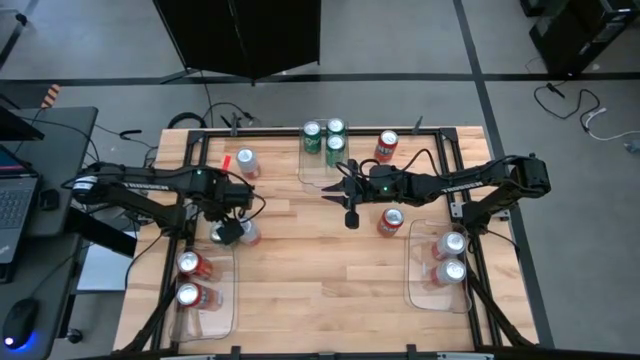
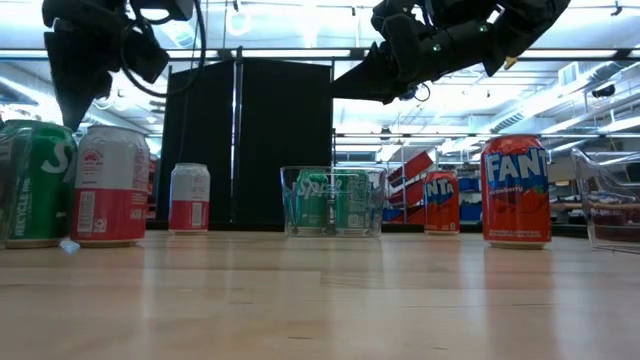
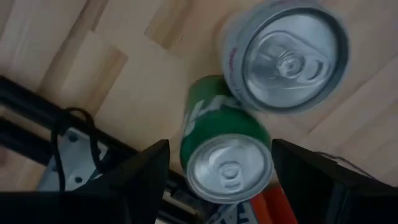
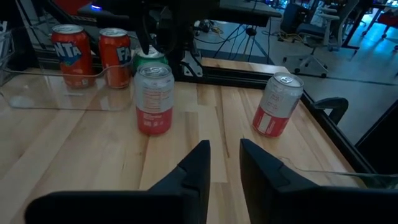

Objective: Sort soda cans
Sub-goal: Put the green soda can into the top transparent bin

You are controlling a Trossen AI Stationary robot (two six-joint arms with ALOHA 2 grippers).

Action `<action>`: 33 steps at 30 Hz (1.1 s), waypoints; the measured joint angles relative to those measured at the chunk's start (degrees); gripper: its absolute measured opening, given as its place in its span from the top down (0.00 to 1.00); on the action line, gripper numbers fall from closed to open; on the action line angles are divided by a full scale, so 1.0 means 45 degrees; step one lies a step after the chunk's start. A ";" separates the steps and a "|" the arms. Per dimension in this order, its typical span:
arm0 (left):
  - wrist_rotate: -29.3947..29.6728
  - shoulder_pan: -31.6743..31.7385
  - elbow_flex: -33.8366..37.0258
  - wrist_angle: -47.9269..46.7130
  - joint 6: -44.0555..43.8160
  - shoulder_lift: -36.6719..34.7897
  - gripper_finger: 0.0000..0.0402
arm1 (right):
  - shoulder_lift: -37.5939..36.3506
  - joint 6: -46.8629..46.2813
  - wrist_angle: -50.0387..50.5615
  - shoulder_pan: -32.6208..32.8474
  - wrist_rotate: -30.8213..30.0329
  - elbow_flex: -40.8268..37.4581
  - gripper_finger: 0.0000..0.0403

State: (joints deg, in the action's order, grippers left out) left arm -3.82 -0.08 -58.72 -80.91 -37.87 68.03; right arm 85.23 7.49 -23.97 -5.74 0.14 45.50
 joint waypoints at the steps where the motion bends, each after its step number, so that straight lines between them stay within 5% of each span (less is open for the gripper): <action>1: -0.0033 0.0000 0.0020 -0.0038 -0.0033 0.0013 0.29 | 0.0000 0.0000 0.0005 0.0000 0.0000 0.0000 0.82; 33: -0.1112 0.0000 0.1554 0.0407 -0.0654 -0.0049 0.29 | 0.0000 0.0000 0.0039 0.0001 0.0000 0.0000 0.74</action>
State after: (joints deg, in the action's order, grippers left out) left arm -8.82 -0.08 -51.72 -79.08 -40.82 67.81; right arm 85.23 7.49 -23.79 -5.73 0.14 45.50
